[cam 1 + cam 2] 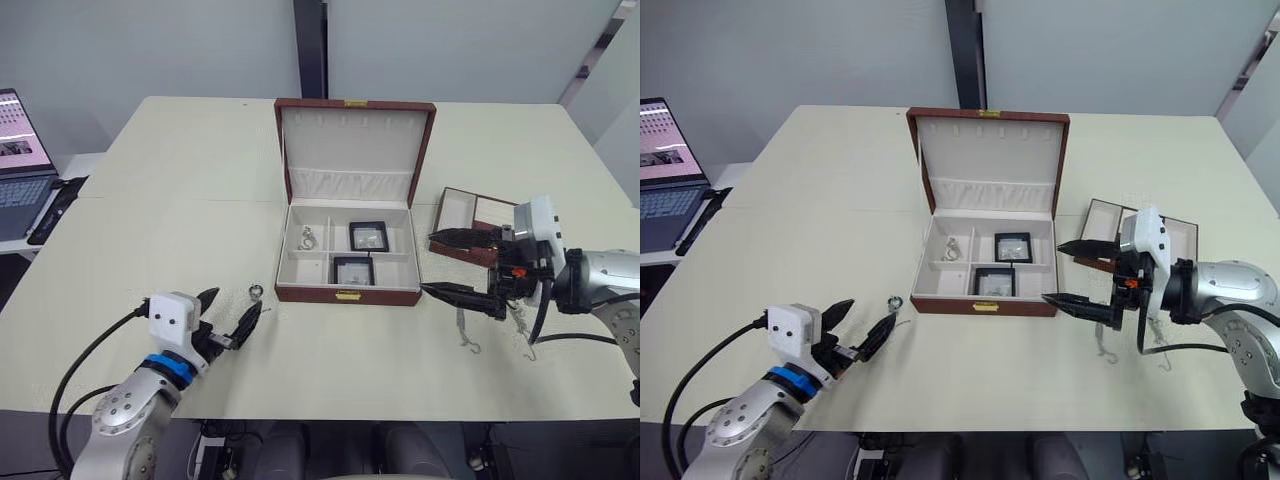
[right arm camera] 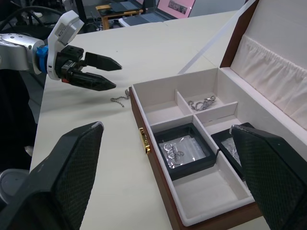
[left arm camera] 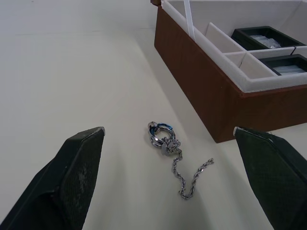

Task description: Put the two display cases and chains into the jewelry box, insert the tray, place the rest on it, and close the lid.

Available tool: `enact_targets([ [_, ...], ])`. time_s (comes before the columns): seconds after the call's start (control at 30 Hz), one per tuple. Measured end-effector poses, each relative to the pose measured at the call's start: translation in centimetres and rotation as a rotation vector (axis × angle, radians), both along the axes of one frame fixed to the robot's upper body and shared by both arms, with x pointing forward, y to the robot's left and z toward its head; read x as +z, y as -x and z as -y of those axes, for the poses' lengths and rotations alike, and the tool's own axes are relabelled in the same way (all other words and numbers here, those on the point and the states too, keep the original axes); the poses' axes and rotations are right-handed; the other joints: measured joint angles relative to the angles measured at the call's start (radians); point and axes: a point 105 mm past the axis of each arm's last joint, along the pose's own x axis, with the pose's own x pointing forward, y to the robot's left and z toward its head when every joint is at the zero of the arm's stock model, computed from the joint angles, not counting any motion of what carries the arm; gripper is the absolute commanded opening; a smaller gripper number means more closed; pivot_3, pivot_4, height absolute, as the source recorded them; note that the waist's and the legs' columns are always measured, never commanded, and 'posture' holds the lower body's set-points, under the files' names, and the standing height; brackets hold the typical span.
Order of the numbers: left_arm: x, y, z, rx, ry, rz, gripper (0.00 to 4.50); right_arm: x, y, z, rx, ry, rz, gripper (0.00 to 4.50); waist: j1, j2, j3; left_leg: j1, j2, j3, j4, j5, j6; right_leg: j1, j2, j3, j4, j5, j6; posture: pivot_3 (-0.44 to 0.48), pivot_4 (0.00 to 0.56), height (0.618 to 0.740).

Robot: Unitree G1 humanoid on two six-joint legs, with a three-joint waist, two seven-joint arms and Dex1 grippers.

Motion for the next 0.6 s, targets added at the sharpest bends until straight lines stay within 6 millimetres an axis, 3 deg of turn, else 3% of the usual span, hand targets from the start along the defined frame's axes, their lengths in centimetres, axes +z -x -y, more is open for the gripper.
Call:
enact_targets([
  [0.33,-1.1,-1.6,0.9,0.043,-0.020,-0.016,4.48,-0.3,0.1,-0.2,-0.003,-0.003,-0.006,4.50,0.000,0.000,0.000,0.000,0.000,0.000,0.000,0.000,0.000,0.000,0.000,-0.001,0.000,0.000,0.000,0.000,0.150,0.740],
  [0.6,-2.4,-1.5,1.7,0.021,-0.027,-0.085,4.48,-0.5,0.3,-0.2,-0.003,-0.001,-0.012,4.50,0.000,0.000,0.000,0.000,0.000,0.000,0.000,0.000,0.000,0.000,0.000,-0.001,0.000,0.000,0.000,0.000,0.150,0.740],
])
